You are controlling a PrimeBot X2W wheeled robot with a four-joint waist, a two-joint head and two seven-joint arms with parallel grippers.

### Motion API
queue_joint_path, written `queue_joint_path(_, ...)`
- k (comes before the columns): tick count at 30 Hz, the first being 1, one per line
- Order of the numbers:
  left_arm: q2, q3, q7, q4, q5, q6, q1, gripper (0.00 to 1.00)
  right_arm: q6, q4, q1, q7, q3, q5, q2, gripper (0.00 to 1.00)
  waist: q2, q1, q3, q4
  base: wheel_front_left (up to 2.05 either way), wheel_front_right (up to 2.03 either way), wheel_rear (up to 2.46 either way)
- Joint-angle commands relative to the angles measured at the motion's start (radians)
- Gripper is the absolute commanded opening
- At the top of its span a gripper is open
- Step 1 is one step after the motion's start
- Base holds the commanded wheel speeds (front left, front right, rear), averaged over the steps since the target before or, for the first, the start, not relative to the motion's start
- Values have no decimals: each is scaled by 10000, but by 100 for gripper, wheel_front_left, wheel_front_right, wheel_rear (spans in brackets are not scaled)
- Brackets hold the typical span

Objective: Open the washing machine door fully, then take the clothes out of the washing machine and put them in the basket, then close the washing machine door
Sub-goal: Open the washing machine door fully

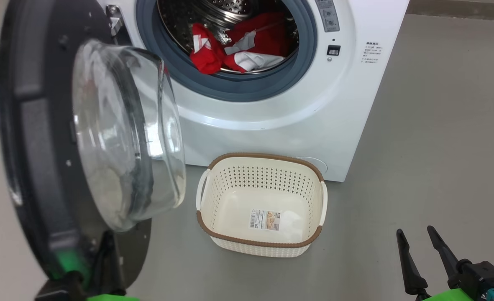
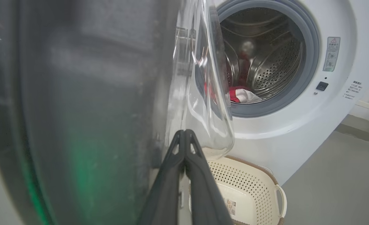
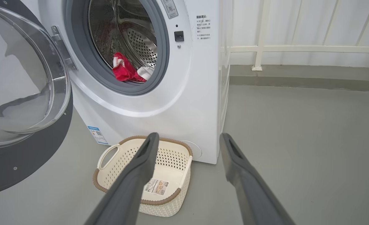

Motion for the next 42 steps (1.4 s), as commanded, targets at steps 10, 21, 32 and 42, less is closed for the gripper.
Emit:
queue_joint_path(10,450,2233,-205,-16,-158,-173,-15,0,63,-451,-436,-67,128,-188,-137,100,0,0,374,-27,0,0,0)
queue_joint_path(21,64,4199,-209,680,207,-1047,-346,0,63,-625,-655,-67,7,-364,-137,100,0,0,942,-36,0,0,0)
queue_joint_path(32,-143,5904,-209,1677,465,-2043,-1019,0,63,-723,-900,-67,-122,-427,-244,100,0,0,1371,24,0,0,0)
queue_joint_path(42,-241,7335,-210,2693,946,-2803,-1596,0,63,-669,-1114,-67,-105,-401,-350,100,0,0,1492,-61,0,0,0)
